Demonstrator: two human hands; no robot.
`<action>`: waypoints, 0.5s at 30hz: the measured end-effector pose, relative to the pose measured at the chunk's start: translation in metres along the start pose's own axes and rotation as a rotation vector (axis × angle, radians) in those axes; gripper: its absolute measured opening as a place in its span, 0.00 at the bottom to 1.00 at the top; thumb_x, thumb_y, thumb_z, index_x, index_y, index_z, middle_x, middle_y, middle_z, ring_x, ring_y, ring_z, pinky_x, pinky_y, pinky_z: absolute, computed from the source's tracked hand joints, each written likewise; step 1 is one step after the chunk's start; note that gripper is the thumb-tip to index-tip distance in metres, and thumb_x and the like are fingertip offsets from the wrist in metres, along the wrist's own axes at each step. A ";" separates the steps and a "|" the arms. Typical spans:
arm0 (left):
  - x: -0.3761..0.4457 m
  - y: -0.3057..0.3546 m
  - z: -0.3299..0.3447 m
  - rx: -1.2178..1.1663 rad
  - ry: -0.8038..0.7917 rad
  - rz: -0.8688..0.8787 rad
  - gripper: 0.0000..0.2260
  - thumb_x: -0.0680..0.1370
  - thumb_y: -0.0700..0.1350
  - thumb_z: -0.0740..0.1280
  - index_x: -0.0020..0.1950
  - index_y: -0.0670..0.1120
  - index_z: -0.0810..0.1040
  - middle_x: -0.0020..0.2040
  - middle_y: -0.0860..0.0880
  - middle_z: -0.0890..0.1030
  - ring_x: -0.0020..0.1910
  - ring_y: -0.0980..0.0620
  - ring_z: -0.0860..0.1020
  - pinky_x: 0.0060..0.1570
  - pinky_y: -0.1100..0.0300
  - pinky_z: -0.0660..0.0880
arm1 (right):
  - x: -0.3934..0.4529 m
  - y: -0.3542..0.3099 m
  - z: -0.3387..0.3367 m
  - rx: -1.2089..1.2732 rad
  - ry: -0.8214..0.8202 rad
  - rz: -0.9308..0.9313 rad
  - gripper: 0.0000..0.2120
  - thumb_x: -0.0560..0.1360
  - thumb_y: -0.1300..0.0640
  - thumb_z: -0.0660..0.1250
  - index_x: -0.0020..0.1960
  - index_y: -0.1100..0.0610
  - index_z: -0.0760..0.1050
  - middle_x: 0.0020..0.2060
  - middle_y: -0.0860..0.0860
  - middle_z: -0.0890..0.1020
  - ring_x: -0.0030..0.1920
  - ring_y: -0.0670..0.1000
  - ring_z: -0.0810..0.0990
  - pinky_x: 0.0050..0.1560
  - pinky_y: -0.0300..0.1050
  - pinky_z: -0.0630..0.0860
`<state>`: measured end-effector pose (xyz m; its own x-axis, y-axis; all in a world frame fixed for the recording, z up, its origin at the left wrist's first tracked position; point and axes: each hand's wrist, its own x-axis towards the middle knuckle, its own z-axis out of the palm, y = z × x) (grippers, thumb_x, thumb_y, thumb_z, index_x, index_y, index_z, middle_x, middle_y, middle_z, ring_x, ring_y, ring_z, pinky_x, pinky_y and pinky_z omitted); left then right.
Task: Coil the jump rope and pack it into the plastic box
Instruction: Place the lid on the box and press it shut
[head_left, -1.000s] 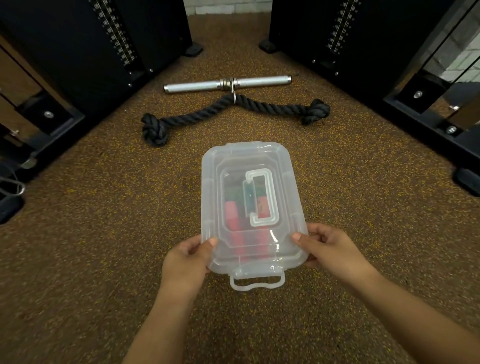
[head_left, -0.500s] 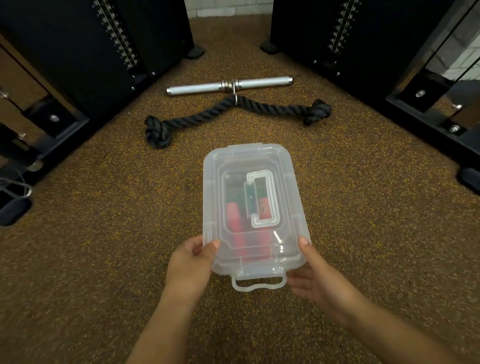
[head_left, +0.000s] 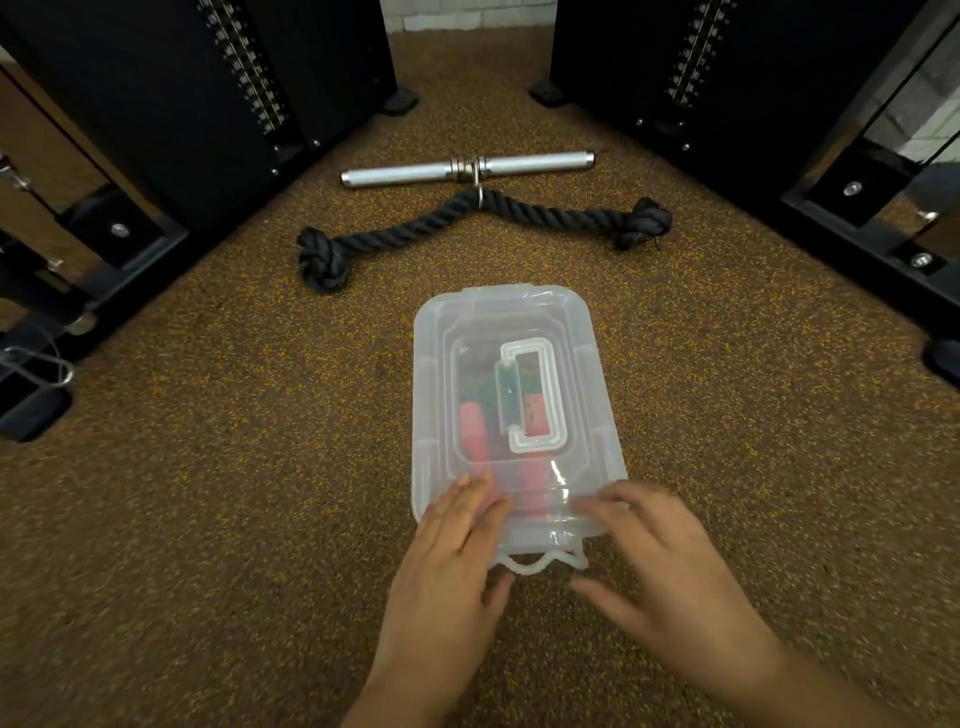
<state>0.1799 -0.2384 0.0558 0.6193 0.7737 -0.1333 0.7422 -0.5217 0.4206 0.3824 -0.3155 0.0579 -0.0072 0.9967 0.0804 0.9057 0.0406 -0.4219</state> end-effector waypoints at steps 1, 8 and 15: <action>0.001 -0.002 0.003 -0.010 0.044 -0.003 0.33 0.65 0.48 0.78 0.69 0.52 0.72 0.72 0.52 0.70 0.71 0.51 0.66 0.68 0.52 0.65 | 0.004 0.001 0.004 -0.096 -0.010 -0.089 0.31 0.68 0.39 0.68 0.67 0.49 0.68 0.60 0.46 0.71 0.63 0.46 0.67 0.66 0.43 0.67; 0.006 -0.006 0.007 -0.046 0.157 0.043 0.31 0.61 0.41 0.80 0.63 0.50 0.79 0.65 0.51 0.78 0.67 0.54 0.68 0.66 0.52 0.64 | 0.023 0.000 0.011 -0.164 -0.028 -0.209 0.24 0.71 0.45 0.66 0.64 0.53 0.72 0.52 0.47 0.78 0.55 0.49 0.75 0.60 0.43 0.72; 0.014 -0.010 -0.001 -0.058 0.213 0.056 0.24 0.60 0.46 0.81 0.54 0.54 0.83 0.56 0.55 0.82 0.59 0.58 0.71 0.58 0.66 0.70 | 0.036 0.004 0.001 -0.045 -0.072 -0.250 0.19 0.74 0.48 0.64 0.62 0.52 0.74 0.50 0.45 0.80 0.50 0.48 0.77 0.52 0.44 0.79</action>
<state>0.1812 -0.2224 0.0505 0.5865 0.8059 0.0812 0.6887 -0.5489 0.4738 0.3856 -0.2798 0.0582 -0.2623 0.9585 0.1119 0.8899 0.2851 -0.3560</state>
